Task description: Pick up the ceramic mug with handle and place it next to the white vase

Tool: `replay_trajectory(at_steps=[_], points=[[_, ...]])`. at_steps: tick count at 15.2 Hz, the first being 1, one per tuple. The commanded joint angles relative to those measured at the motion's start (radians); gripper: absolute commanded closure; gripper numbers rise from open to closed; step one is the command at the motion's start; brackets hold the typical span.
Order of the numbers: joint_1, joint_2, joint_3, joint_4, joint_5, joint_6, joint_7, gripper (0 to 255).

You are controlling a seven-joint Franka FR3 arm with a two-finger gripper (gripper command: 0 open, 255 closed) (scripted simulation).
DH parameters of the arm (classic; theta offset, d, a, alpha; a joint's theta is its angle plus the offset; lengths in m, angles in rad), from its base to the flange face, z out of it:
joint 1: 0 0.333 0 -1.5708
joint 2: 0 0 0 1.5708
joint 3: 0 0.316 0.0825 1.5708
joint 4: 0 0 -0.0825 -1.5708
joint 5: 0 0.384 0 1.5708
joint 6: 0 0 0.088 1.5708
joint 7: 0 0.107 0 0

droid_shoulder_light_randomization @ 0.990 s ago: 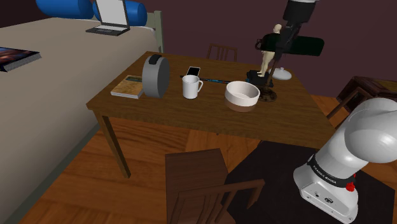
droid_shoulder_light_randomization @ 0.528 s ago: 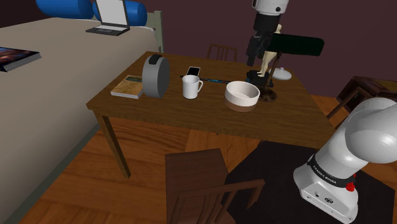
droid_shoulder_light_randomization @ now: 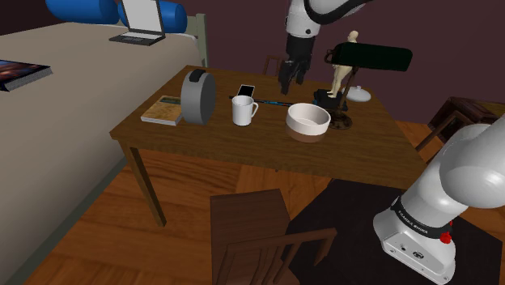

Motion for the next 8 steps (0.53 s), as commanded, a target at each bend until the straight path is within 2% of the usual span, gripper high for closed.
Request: replay_trajectory(at_steps=[1, 8], points=[[0.005, 0.089, 0.014, 0.062, -0.007, 0.027, 0.023, 0], [0.029, 0.354, 0.043, 0.263, -0.049, 0.085, 0.092, 0]])
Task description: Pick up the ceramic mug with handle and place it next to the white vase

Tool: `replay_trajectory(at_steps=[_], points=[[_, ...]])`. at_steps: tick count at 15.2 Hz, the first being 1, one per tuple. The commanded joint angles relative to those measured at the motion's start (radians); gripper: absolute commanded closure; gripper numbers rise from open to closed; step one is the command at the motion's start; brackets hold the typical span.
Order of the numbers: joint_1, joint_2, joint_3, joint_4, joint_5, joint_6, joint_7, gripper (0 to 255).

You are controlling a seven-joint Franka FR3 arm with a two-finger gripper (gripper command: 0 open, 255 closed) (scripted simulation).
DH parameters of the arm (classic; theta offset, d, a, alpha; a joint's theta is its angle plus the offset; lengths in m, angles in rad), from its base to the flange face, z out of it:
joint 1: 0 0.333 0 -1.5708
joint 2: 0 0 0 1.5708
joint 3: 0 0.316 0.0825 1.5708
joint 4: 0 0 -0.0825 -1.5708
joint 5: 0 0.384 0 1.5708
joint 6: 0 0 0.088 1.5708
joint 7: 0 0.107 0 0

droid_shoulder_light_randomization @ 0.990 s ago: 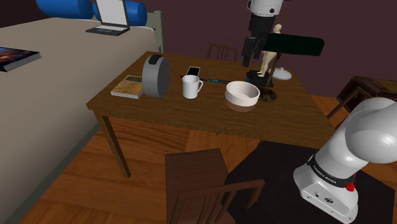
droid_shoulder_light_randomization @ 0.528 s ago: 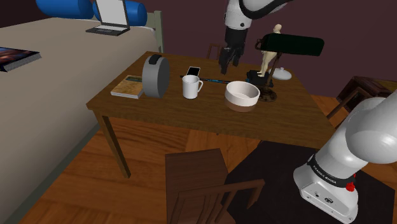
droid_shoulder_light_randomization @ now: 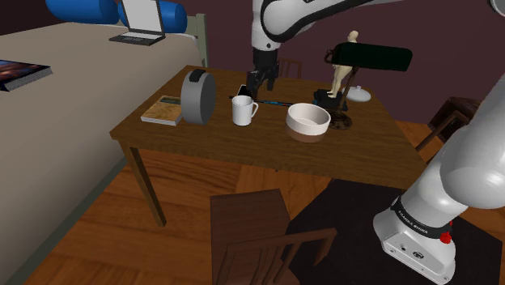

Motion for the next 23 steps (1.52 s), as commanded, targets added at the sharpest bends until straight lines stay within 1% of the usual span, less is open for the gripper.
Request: replay_trajectory(at_steps=[1, 7, 8, 16, 23], points=[[0.010, 0.072, 0.006, 0.059, -0.013, 0.011, 0.021, 0], [0.047, 0.313, 0.011, 0.302, -0.055, 0.003, 0.067, 0], [0.051, 0.331, 0.010, 0.323, -0.057, 0.000, 0.069, 0], [0.049, 0.367, 0.005, 0.273, -0.066, 0.086, 0.075, 0], [0.049, 0.367, 0.005, 0.274, -0.066, 0.086, 0.075, 0]])
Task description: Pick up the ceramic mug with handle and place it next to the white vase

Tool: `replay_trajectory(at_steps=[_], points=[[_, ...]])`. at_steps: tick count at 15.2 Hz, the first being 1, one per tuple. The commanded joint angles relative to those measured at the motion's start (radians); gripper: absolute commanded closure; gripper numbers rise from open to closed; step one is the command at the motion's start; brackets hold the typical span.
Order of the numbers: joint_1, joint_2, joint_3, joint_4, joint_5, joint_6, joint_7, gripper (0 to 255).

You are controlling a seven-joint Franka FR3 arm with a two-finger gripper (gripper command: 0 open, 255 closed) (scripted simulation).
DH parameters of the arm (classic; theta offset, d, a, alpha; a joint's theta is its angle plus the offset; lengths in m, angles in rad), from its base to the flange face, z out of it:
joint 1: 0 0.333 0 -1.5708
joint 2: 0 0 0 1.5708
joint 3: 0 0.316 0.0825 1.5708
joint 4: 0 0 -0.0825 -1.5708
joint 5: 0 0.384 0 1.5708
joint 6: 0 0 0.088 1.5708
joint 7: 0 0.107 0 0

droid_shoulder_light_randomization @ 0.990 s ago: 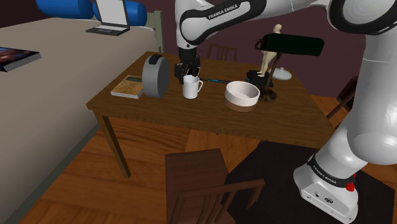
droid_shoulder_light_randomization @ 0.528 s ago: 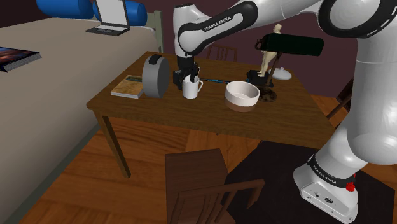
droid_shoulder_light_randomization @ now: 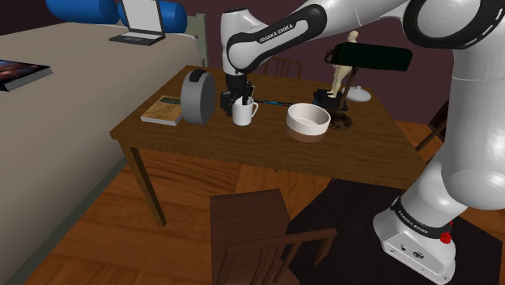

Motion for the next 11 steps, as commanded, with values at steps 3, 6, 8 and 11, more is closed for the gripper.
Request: replay_trajectory(at_steps=[3, 6, 8, 11], points=[[0.000, 0.000, 0.000, 0.000, 0.000, 0.000, 0.000, 255], [0.000, 0.000, 0.000, 0.000, 0.000, 0.000, 0.000, 255], [0.000, 0.000, 0.000, 0.000, 0.000, 0.000, 0.000, 255], [0.000, -0.006, 0.001, 0.005, 0.001, -0.011, -0.001, 255]])
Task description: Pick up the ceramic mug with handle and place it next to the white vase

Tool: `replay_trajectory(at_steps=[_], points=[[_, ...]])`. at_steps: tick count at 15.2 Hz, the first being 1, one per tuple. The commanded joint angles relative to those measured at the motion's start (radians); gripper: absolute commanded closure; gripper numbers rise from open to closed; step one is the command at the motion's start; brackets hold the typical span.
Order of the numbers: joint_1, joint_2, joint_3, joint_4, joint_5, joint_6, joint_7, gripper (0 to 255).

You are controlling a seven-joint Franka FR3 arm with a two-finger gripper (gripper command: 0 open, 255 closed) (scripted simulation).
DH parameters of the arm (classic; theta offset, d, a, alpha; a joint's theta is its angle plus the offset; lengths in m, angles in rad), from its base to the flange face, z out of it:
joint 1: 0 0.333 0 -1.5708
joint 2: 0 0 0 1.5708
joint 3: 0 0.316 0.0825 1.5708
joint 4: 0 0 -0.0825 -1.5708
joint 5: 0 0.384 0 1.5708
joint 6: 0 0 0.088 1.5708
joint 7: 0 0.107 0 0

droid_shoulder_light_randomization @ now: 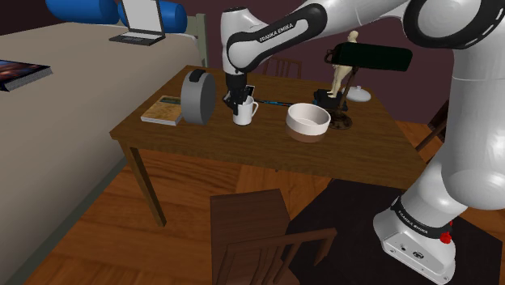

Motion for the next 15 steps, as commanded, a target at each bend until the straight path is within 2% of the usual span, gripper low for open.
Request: replay_trajectory(at_steps=[1, 15], points=[[0.000, -0.010, 0.001, 0.008, 0.002, -0.017, -0.002, 255], [-0.001, -0.066, 0.007, 0.116, 0.017, -0.180, -0.020, 255]])
